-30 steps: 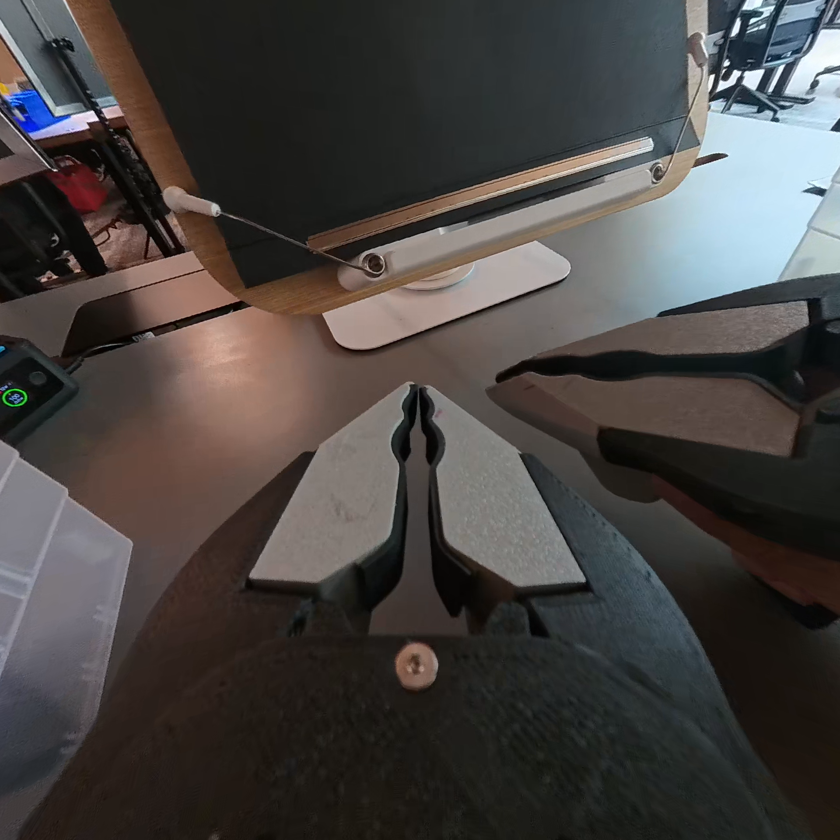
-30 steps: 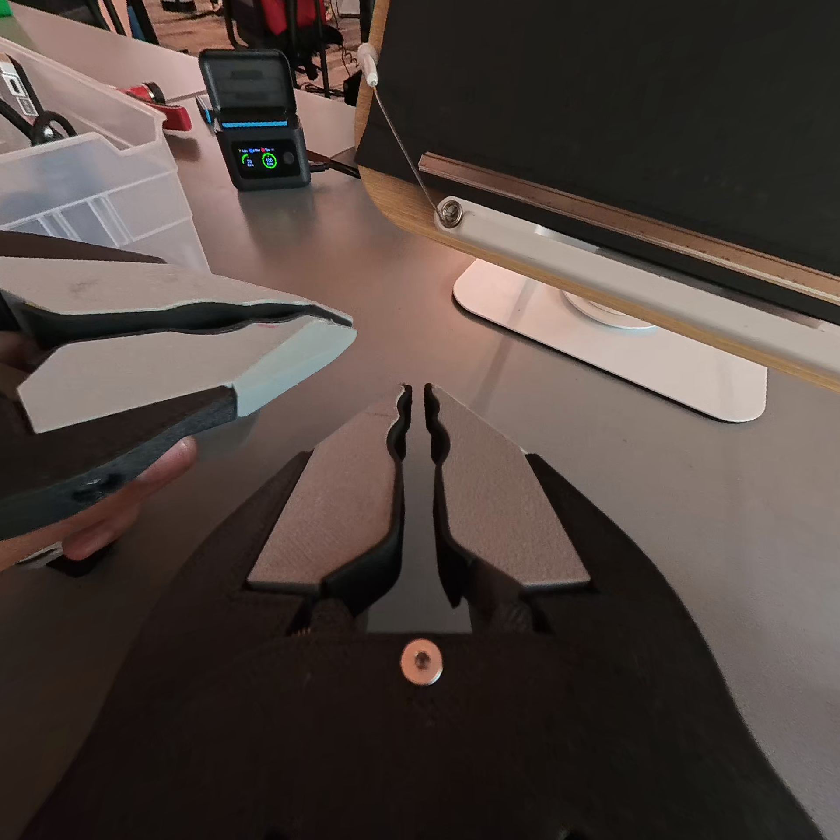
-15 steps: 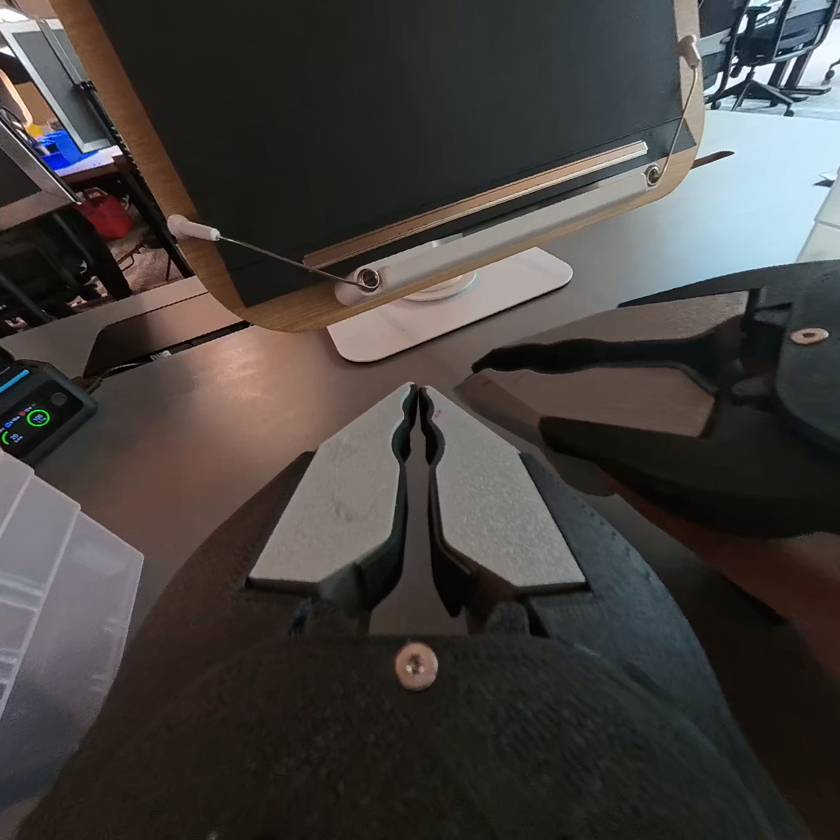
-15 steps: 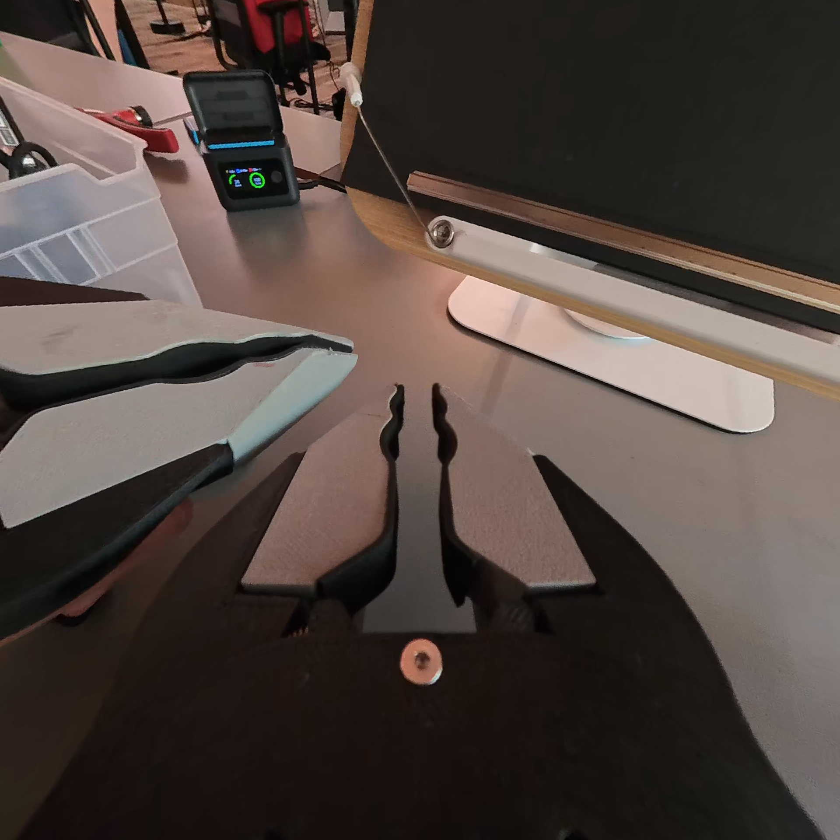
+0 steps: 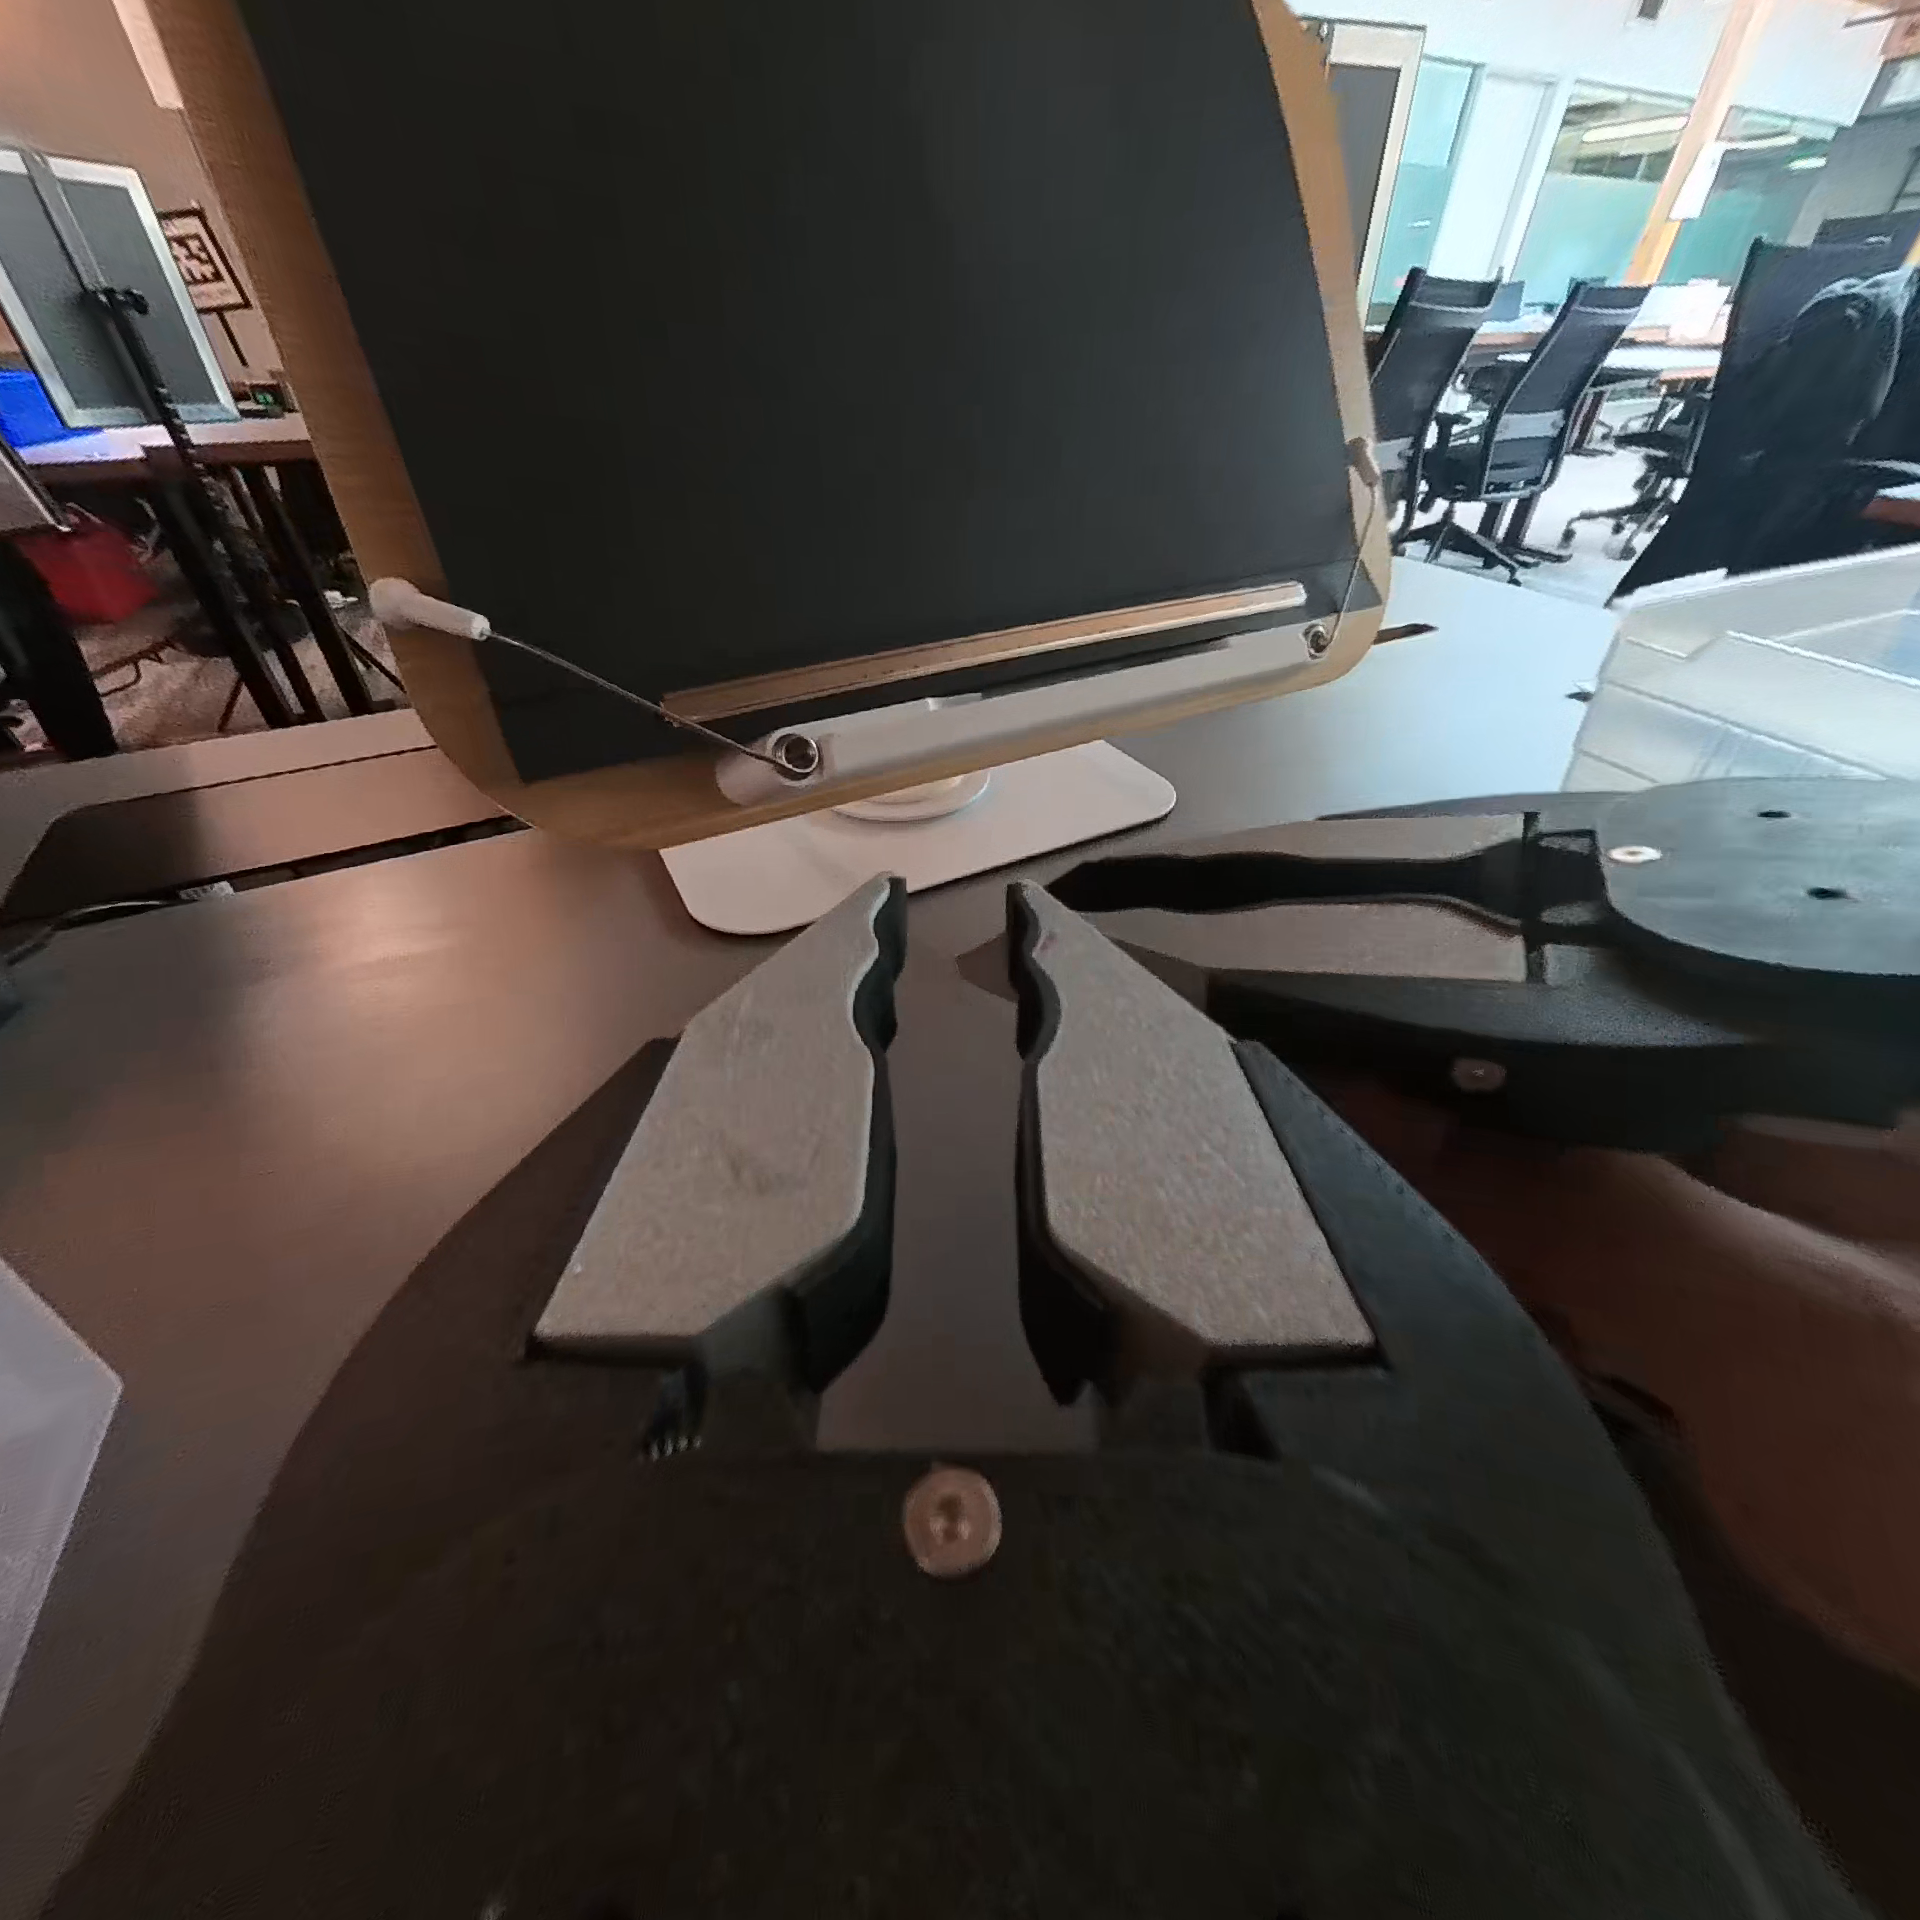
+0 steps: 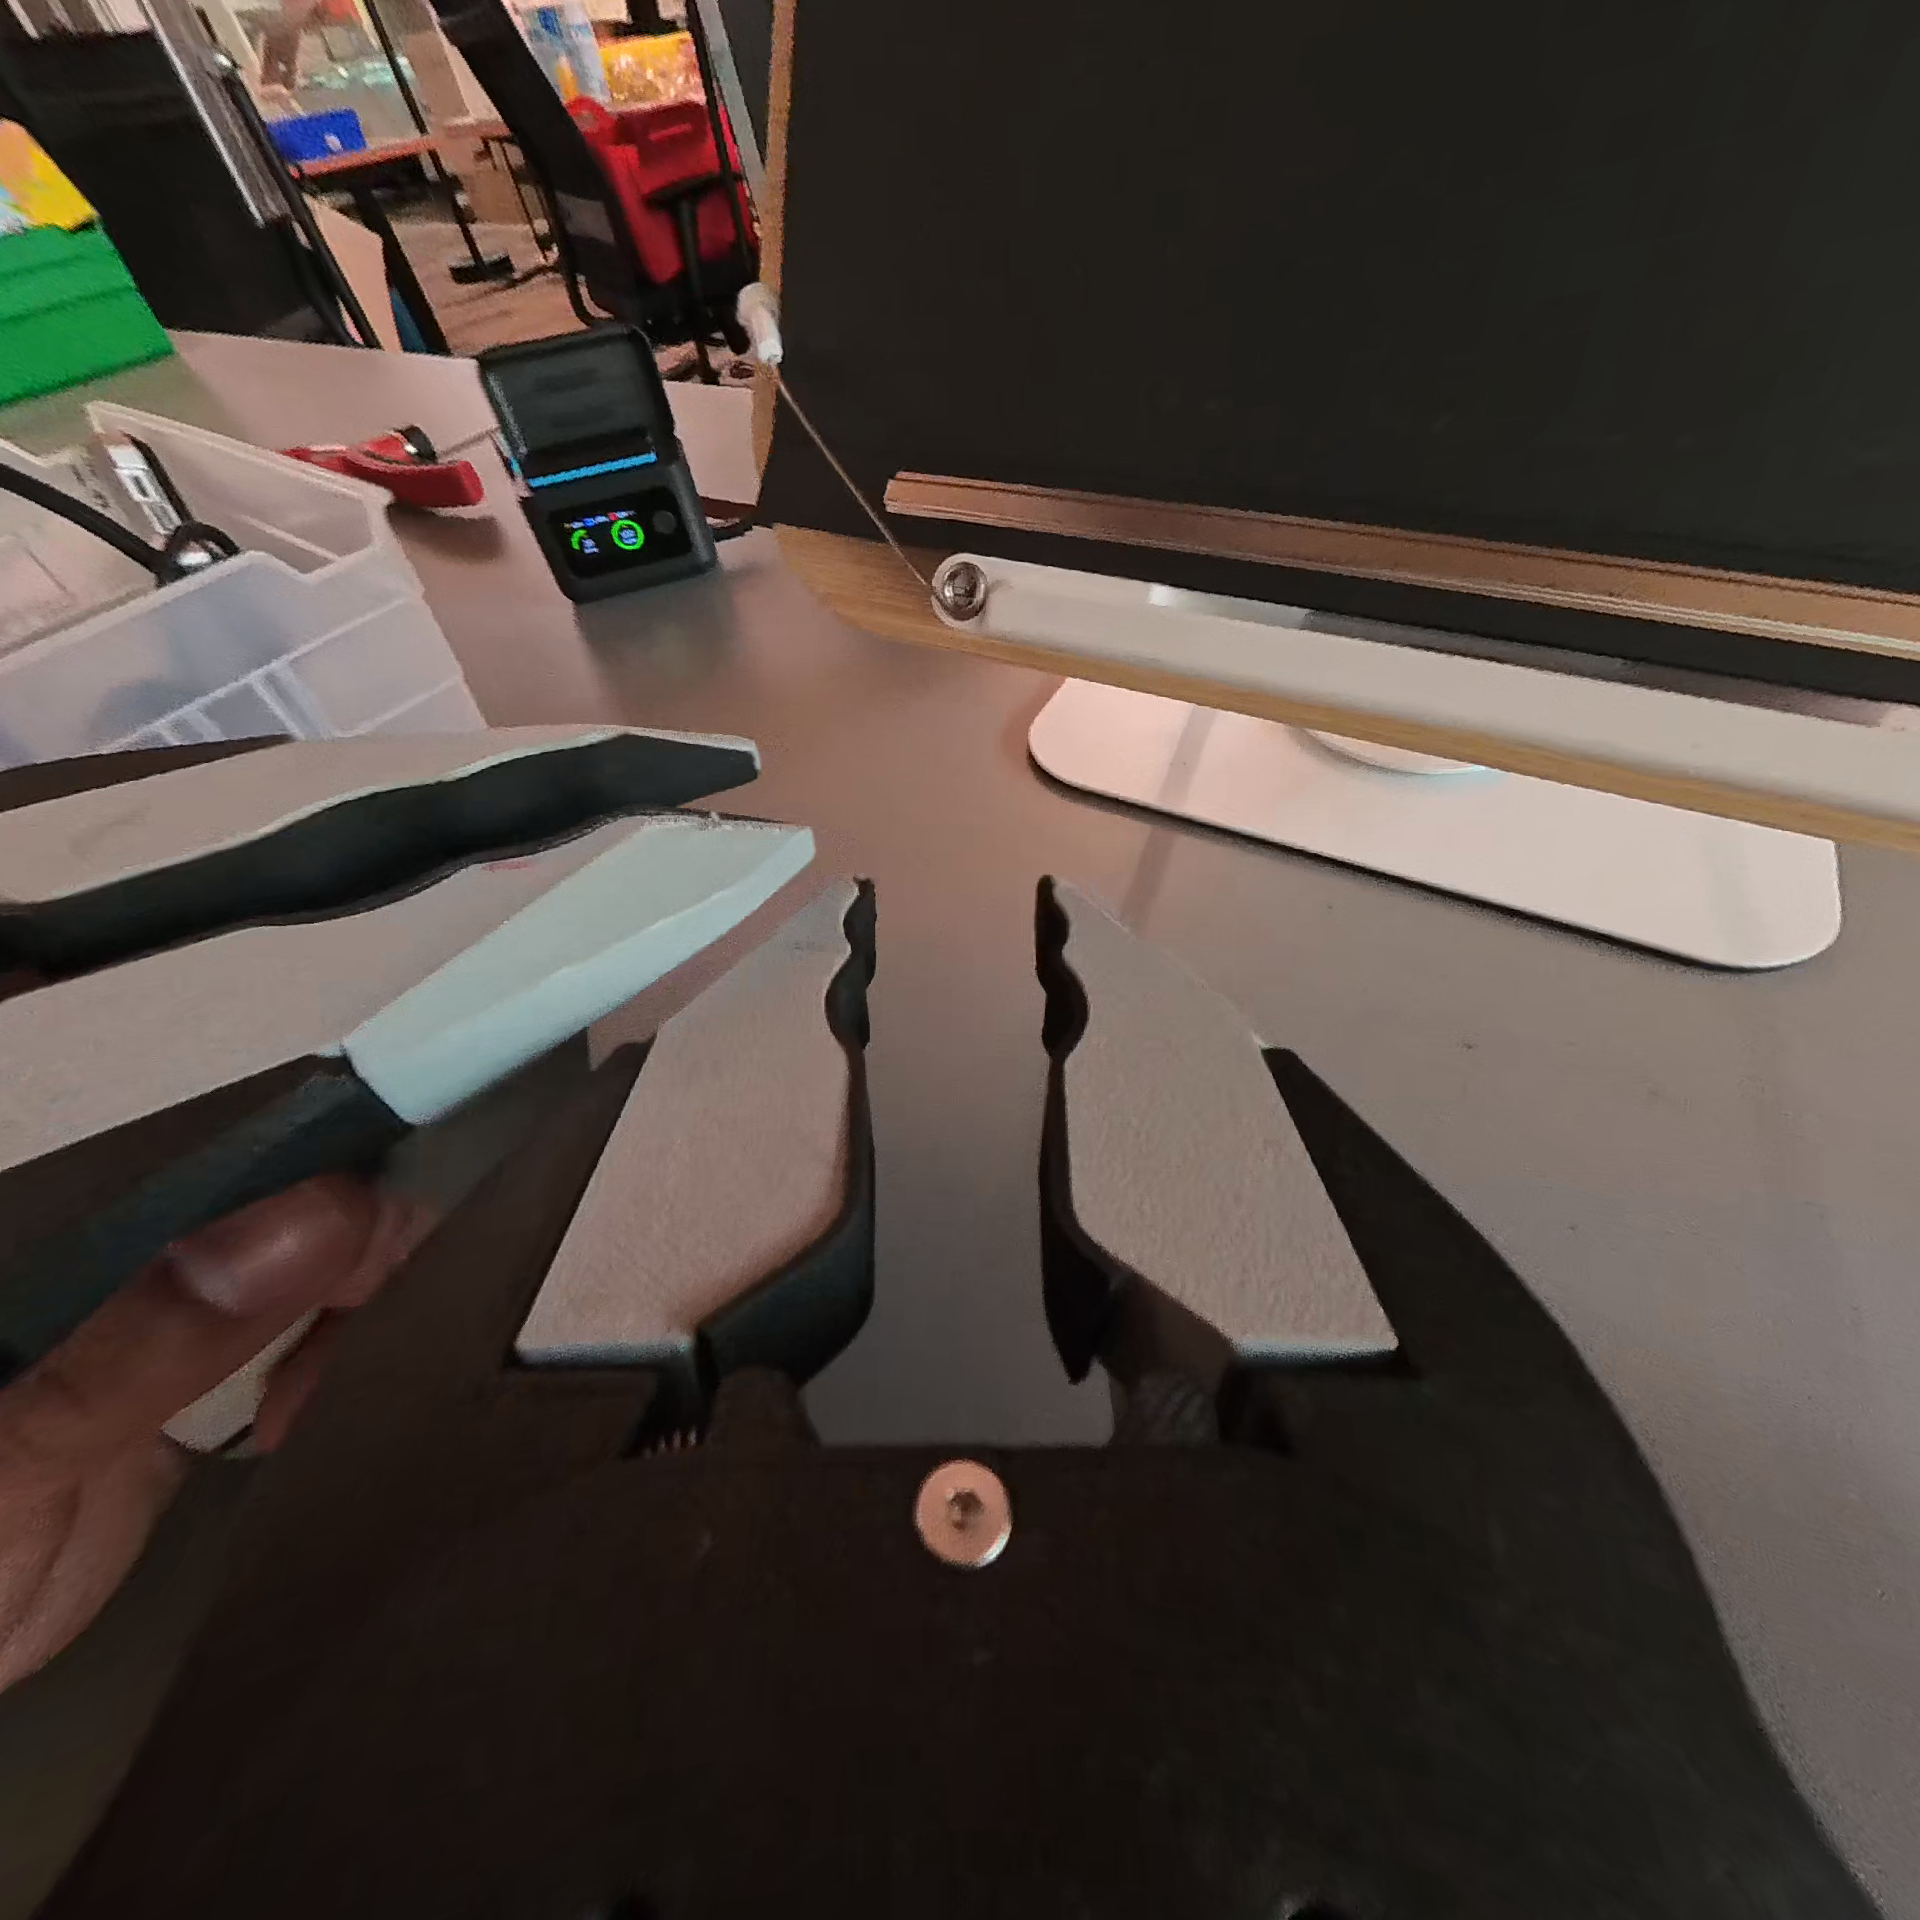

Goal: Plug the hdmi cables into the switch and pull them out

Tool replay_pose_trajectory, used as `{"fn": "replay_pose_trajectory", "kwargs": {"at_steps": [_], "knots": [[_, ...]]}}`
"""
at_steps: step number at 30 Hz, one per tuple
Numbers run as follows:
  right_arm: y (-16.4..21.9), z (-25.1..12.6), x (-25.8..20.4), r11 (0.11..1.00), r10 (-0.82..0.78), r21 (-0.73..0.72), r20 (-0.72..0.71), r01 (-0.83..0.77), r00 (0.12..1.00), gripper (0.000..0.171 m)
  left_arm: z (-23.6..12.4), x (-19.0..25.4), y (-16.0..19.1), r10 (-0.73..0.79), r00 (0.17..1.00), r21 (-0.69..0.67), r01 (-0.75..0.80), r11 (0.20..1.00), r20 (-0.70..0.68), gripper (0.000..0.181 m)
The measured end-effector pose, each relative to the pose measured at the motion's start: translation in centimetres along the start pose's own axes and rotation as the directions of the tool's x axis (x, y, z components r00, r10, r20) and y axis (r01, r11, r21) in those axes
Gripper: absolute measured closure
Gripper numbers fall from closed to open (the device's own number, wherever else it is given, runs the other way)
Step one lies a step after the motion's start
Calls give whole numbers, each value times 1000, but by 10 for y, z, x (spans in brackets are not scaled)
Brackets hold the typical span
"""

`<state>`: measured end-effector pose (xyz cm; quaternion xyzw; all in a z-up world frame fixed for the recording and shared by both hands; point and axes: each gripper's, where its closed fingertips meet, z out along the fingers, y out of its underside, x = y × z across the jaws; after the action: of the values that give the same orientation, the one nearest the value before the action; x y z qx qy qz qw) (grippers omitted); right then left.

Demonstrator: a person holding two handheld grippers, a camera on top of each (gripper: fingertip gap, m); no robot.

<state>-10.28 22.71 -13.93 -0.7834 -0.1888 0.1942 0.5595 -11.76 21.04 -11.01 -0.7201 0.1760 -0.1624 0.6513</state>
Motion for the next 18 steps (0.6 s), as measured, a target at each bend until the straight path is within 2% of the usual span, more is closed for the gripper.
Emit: {"fn": "replay_pose_trajectory", "kwargs": {"at_steps": [5, 9, 15, 18], "knots": [[3, -7, -5, 999, 33, -4, 20, -33, 999, 147, 0, 3, 9, 29, 1000, -68, -30, 997, -6, 167], [4, -7, -5, 1000, -11, -14, 5, 11, 1000, 151, -1, 1, 13, 73, 997, -105, -72, 992, 10, 165], [1, -1, -2, 1000, -10, -10, 17, 10, 1000, 148, -5, -14, 17, 34, 998, -128, -28, 991, 47, 146], [-3, 8, -4, 1000, -29, -3, 20, 29, 999, 149, -5, -19, 20, 53, 996, -150, -42, 988, 65, 144]]}}
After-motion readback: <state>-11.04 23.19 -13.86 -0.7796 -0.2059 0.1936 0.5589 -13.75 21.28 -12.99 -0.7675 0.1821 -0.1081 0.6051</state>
